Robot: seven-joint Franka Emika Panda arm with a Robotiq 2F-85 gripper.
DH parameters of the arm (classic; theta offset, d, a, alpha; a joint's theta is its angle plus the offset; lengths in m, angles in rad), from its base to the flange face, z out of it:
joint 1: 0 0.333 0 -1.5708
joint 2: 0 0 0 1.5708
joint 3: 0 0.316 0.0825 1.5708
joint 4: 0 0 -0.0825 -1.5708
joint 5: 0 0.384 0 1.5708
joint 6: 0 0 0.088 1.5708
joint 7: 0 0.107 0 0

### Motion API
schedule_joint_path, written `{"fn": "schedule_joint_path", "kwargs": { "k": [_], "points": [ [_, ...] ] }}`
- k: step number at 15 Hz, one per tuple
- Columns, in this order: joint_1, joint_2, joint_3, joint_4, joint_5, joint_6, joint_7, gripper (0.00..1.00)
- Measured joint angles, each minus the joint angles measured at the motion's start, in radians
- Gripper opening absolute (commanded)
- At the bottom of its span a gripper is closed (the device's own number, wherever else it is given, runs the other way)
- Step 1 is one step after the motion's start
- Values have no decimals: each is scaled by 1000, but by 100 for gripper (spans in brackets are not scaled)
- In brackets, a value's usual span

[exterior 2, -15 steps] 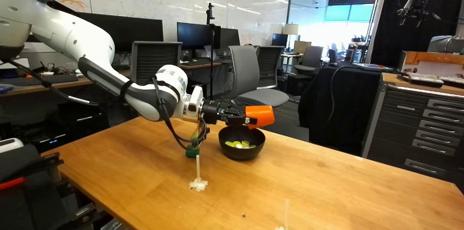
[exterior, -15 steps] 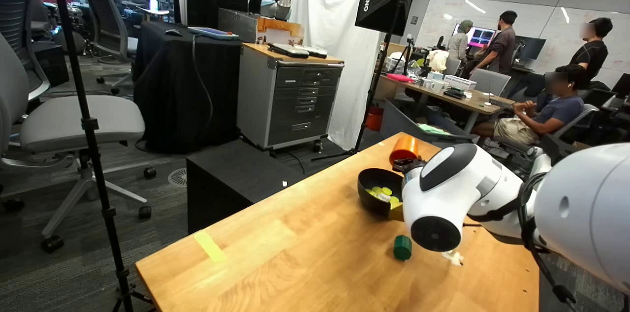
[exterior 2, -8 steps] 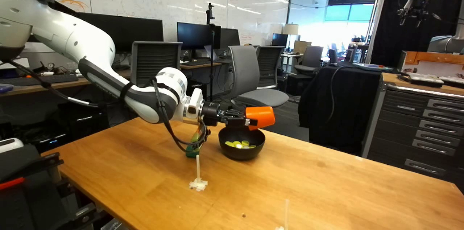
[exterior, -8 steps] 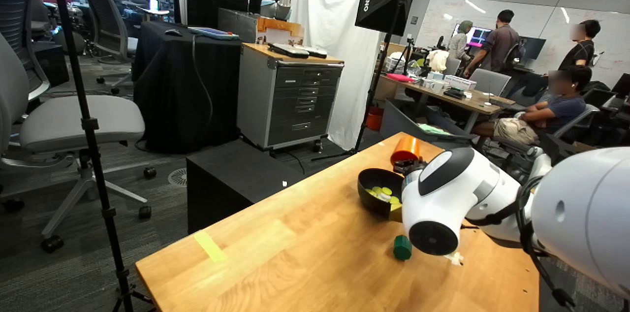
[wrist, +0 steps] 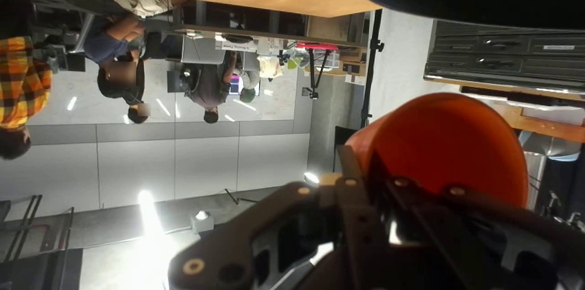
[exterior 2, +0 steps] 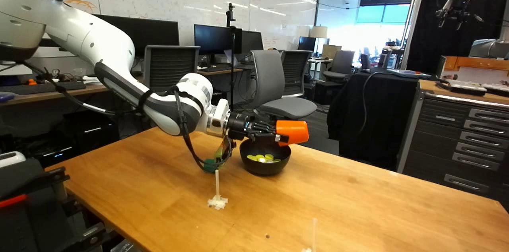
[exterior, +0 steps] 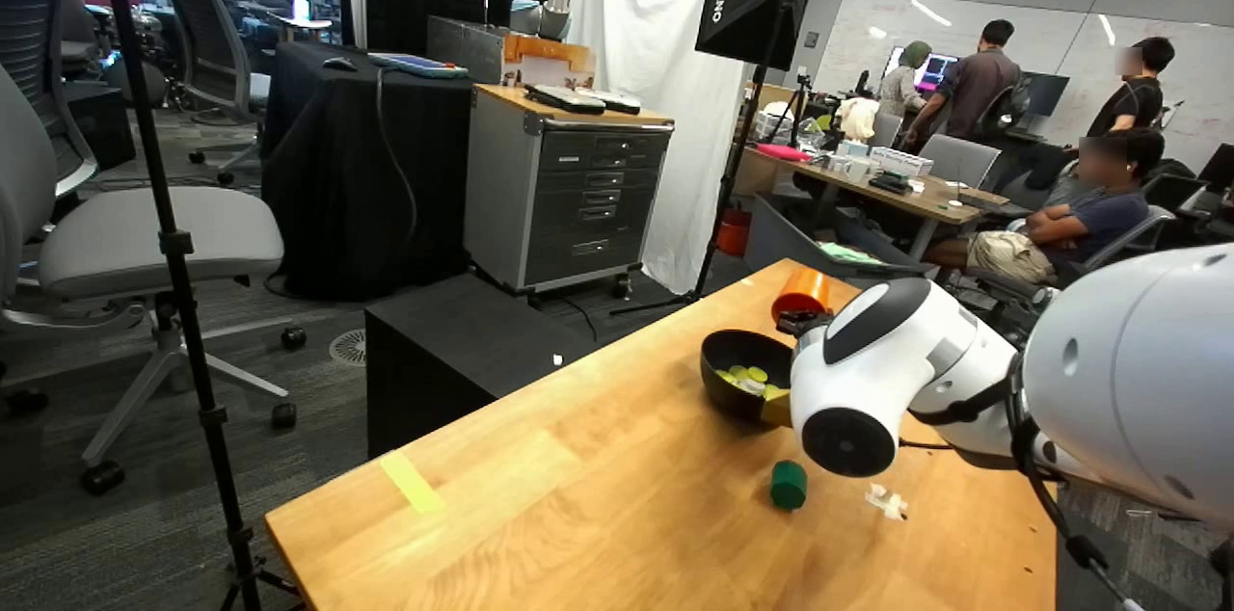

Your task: Move the objects from the orange cup to the black bowl

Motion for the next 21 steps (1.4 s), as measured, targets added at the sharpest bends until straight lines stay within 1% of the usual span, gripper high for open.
{"fn": "schedule_joint_path", "kwargs": {
  "k": [6,13,16,21],
  "points": [
    [-47,-60,2,0,0,69,6,4],
    [-64,-95,-20,-10,10,175,20,4],
    [-79,-120,-49,-28,11,260,35,4],
    [-127,-188,-106,-71,11,429,38,4]
  ]
}}
